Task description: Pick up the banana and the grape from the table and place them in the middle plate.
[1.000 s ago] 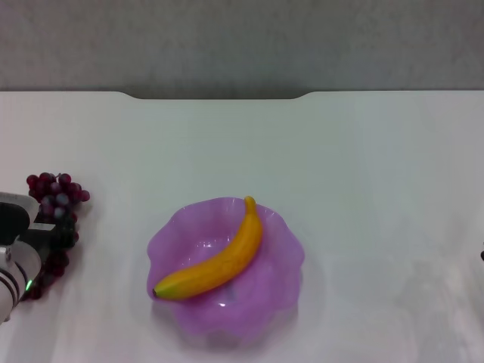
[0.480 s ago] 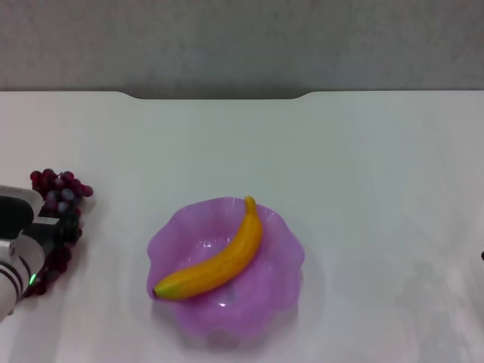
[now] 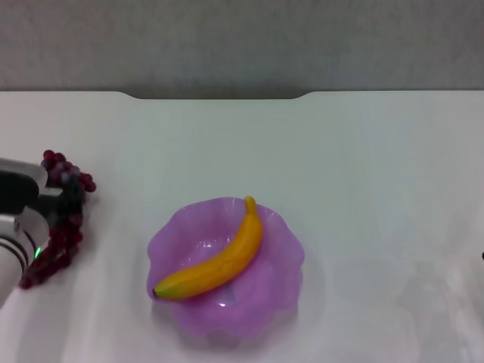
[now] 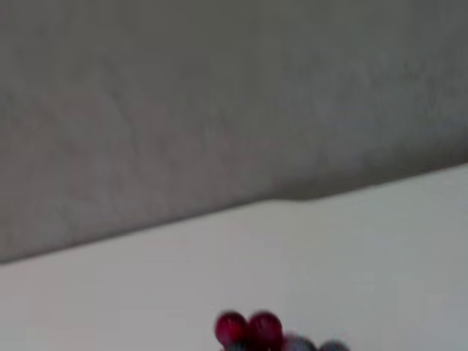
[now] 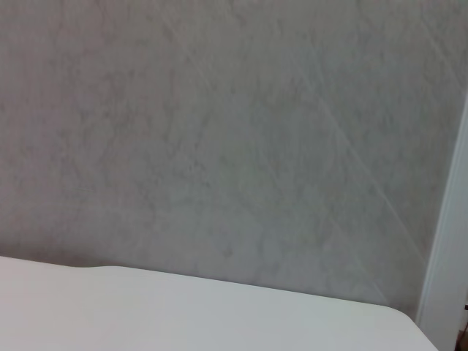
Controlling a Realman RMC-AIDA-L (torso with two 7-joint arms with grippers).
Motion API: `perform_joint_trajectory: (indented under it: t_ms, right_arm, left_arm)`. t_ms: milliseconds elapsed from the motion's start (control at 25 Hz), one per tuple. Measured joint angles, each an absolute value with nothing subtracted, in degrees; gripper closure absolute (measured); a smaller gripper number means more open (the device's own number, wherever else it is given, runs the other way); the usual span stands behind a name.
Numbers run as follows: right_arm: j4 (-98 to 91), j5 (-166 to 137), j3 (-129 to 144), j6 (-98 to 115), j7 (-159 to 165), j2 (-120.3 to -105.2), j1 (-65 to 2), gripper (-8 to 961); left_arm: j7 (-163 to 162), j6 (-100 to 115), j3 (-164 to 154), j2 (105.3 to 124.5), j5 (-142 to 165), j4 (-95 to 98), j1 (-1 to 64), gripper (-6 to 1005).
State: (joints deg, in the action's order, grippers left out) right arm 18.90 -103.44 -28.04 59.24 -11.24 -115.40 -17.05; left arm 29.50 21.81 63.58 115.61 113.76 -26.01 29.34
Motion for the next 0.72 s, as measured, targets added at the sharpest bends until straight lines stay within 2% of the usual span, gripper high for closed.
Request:
perform_joint_trajectory:
  t_ms: [240,720]
  right_arm:
    - [18.5,-103.3,-28.0,59.2,-11.2,-115.40,-17.0,932]
    - [18.1,-103.4,-28.2,58.6,-11.2,-115.40,-17.0,932]
  left_arm:
    - [39.5,21.6,70.1,115.55,113.8,-38.6,24.2,659]
    - [53.1,4.2,72.7,116.03,113.9,-77.4,8.0,677]
